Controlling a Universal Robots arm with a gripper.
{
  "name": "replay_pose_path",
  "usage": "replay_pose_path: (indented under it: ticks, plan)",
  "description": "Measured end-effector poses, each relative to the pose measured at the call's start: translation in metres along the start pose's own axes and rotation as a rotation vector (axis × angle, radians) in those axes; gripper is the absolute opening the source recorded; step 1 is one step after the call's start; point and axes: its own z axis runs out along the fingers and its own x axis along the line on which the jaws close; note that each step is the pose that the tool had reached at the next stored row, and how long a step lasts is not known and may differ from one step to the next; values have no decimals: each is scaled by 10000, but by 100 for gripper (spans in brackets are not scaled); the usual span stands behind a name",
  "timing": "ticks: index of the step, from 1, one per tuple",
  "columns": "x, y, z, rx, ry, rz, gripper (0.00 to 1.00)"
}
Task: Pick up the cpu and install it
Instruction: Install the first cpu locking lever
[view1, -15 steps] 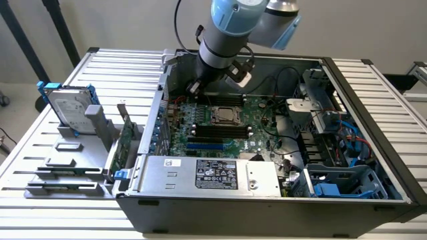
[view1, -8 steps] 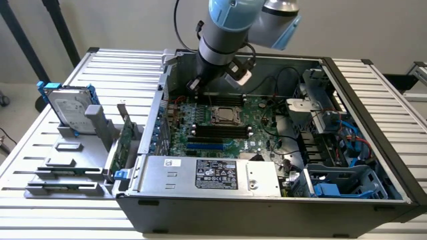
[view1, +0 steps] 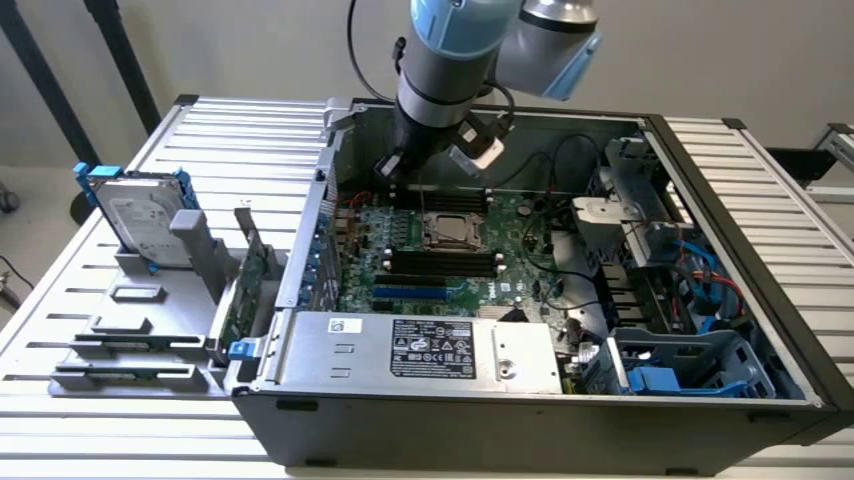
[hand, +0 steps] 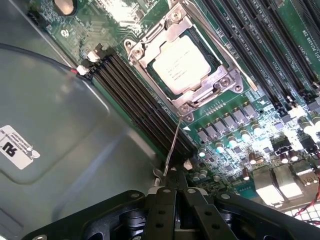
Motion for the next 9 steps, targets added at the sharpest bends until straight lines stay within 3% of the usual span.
replay_pose_path:
  ticks: [6, 9]
  plan:
    - [7, 9, 2, -197, 189, 52, 11]
    - [19, 39, 15, -247, 234, 60, 11]
